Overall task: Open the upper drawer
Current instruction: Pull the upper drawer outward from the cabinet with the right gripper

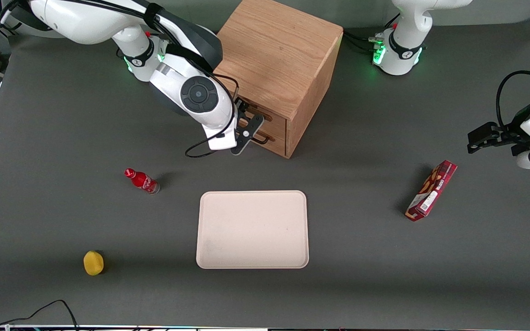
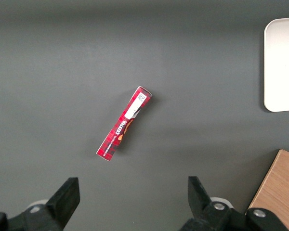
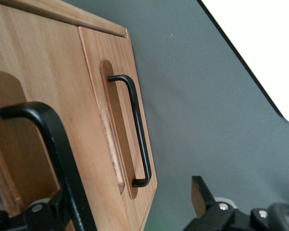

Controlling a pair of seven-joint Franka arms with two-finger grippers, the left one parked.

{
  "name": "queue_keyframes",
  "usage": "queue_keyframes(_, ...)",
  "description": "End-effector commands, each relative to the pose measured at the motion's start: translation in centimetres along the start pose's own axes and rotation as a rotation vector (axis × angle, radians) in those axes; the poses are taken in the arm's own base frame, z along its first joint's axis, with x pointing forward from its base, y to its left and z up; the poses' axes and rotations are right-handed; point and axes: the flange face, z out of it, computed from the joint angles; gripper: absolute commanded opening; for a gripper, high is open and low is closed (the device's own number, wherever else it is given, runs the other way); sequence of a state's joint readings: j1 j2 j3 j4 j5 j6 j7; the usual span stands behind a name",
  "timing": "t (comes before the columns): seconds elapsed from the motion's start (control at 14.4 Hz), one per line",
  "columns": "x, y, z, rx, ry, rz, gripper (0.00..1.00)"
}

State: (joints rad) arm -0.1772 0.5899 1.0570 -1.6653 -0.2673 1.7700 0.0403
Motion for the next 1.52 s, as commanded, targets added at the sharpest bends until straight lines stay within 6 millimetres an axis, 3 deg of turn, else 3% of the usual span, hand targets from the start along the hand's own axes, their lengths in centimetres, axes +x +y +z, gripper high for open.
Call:
queue_keyframes(0.0,0.2,1.1,0.6,-0.021,0.014,0.015,1.0)
queue_keyframes(0.28,0.5,2.2,0.7,-0.037,0.018,0.022,1.0)
queue_keyframes(1.46,1.6,8.4,-1.7,-0.122,0.074,0.05,1.0)
